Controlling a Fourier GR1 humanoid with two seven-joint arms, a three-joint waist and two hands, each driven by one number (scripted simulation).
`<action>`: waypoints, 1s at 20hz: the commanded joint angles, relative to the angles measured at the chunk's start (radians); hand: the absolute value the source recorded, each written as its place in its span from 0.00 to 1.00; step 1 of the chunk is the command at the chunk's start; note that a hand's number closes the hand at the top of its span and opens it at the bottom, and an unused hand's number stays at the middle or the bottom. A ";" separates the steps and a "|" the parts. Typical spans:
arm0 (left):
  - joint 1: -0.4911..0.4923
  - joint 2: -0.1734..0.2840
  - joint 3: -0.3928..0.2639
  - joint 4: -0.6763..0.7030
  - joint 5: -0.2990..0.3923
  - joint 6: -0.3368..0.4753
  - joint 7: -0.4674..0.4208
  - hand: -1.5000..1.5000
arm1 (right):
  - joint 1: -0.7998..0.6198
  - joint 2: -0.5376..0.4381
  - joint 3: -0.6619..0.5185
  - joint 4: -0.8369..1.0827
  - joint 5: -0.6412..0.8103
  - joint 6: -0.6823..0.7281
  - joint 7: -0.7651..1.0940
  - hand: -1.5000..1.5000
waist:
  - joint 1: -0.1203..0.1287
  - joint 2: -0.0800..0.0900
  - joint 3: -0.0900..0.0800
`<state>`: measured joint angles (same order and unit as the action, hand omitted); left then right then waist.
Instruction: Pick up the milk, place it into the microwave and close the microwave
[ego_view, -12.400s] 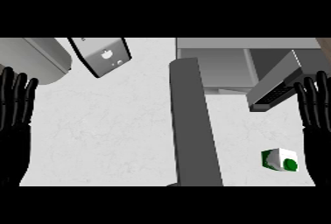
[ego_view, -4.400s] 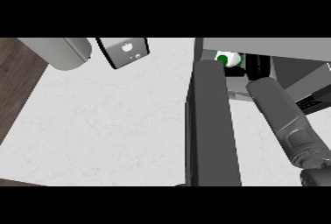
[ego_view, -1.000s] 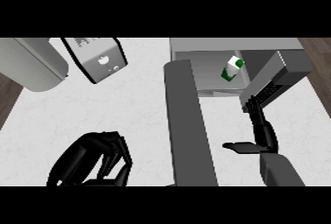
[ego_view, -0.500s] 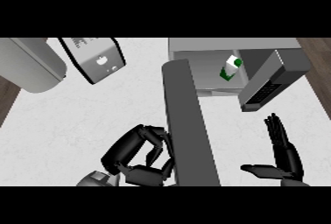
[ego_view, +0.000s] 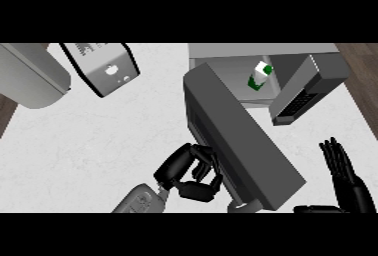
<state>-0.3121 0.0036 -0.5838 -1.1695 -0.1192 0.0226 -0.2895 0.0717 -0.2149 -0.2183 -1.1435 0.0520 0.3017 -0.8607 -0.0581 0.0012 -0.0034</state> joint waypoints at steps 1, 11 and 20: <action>-0.060 -0.003 -0.112 0.120 0.080 0.193 -0.081 1.00 | 0.044 -0.031 0.018 -0.144 -0.081 0.143 0.047 0.00 | -0.027 0.004 -0.002; -0.214 -0.003 -0.263 0.303 0.359 0.304 -0.144 1.00 | 0.115 -0.072 0.051 -0.416 -0.218 0.194 0.178 0.00 | -0.090 0.017 -0.003; -0.311 -0.003 -0.326 0.256 0.563 0.417 -0.203 1.00 | 0.101 -0.099 0.108 -0.525 -0.273 0.225 0.286 0.00 | -0.126 0.028 -0.004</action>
<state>-0.5732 0.0077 -0.8909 -0.9057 0.3679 0.4023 -0.4714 0.1770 -0.2921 -0.1211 -1.6286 -0.1963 0.4855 -0.5982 -0.1685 0.0252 -0.0074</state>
